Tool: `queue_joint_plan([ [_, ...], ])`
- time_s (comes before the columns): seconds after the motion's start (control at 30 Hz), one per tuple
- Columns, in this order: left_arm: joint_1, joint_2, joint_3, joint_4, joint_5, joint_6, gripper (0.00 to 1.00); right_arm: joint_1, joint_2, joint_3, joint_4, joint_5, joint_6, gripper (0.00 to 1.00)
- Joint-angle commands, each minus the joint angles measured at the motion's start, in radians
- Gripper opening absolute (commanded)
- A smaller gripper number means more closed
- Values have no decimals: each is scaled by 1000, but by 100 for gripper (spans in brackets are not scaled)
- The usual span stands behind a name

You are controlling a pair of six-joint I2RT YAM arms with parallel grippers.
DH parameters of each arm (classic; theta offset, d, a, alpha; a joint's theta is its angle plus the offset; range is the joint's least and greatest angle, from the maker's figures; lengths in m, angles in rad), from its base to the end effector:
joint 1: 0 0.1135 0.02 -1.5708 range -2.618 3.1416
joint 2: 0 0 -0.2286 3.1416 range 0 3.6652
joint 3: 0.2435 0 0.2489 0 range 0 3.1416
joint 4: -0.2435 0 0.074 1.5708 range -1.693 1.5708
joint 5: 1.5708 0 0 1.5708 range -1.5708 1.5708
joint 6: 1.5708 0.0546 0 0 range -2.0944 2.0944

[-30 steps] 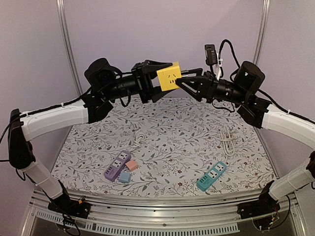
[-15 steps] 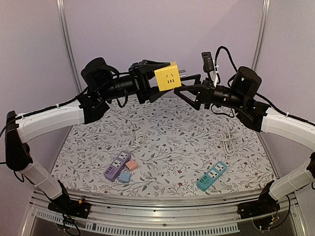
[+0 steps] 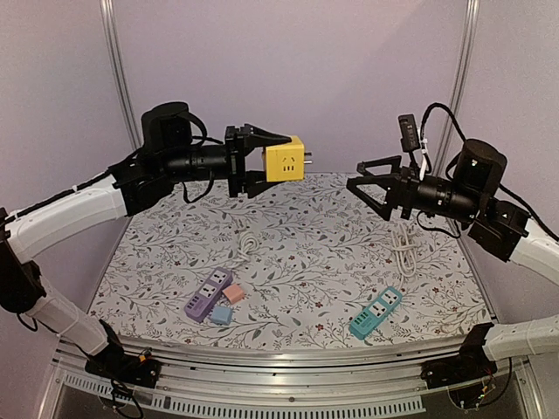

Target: Insert the plug

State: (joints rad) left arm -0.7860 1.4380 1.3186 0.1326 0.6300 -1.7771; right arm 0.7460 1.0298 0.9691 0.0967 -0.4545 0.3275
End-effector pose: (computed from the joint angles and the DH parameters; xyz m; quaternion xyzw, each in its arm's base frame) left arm 0.2280 -0.2738 0.3725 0.1236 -0.6924 0.7107 0.0156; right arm 0.1820 0.2009 0.3591 -0.2991 0.6280 0.4930 0.5226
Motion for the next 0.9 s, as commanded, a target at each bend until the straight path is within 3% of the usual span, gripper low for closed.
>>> queue_joint_plan([
  [0.0,29,-37,72,-420,-67,199,0,3,-57,-29,-234,223,-22,99],
  [0.37,35,-42,123,-1036,-352,329,0,4,-63,68,-640,601,-142,99],
  [0.5,30,-46,161,-1246,-513,313,0,3,-28,107,-770,738,-108,99],
  [0.73,4,-27,193,-1460,-728,232,0,3,-14,125,-859,680,9,99],
  [0.87,-23,-20,171,-1484,-806,127,0,3,-3,149,-928,621,55,99],
])
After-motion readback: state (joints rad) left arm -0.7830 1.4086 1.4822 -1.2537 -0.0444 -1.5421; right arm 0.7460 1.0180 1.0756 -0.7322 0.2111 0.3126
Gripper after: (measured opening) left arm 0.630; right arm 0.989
